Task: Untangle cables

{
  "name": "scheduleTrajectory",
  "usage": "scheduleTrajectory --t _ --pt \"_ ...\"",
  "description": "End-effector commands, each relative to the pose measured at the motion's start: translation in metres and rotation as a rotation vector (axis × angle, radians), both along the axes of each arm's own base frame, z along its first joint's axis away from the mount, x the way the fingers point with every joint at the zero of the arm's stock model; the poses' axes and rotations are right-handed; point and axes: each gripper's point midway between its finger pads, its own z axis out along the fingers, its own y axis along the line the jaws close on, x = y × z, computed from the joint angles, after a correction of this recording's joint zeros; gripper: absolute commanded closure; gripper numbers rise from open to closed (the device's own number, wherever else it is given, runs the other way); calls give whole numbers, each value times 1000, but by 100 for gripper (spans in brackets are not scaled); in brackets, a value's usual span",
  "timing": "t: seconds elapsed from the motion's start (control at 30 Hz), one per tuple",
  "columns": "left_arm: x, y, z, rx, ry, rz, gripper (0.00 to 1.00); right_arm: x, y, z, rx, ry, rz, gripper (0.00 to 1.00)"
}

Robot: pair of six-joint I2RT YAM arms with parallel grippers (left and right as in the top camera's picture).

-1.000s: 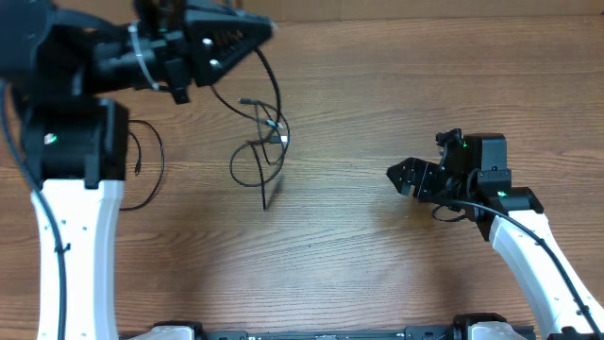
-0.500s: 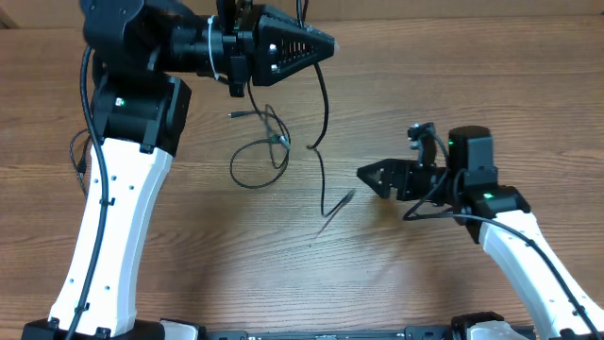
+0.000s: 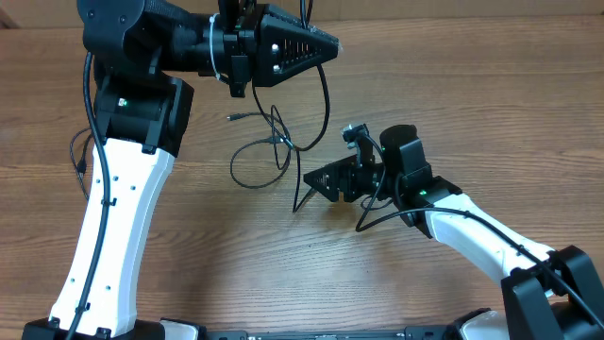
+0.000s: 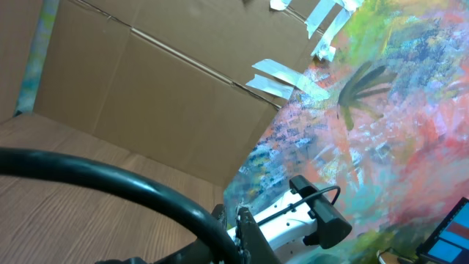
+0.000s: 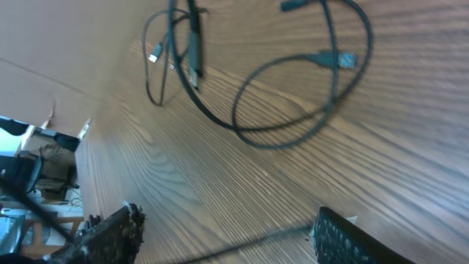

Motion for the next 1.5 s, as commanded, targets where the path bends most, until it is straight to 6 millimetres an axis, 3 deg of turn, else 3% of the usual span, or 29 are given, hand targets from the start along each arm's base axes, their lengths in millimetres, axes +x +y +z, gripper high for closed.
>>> scheduleTrajectory --t 0.0,0.27,0.43,0.63,0.83,1.0,1.1,1.23,1.47 --pt "-7 -1 8 -7 -4 -2 96 4 8 7 20 -19 -11 29" --pt "13 -1 5 -23 26 104 96 20 5 12 23 -39 -103 30" --pt "47 2 -19 18 90 282 96 20 5 12 24 -42 -103 30" --pt "64 8 -39 93 121 411 96 27 1 11 4 -58 -142 30" --pt "59 23 -29 195 97 560 96 34 -4 9 -18 -72 -185 30" --pt "38 29 -6 209 105 587 96 35 -4 11 -11 -81 -186 31" --pt "32 27 -5 222 119 589 96 35 -4 11 -4 -68 -194 31" --pt "35 26 -16 276 125 648 96 32 0 11 -4 -68 -183 31" --pt "39 18 -53 442 129 702 96 20 17 12 -3 -76 -138 31"
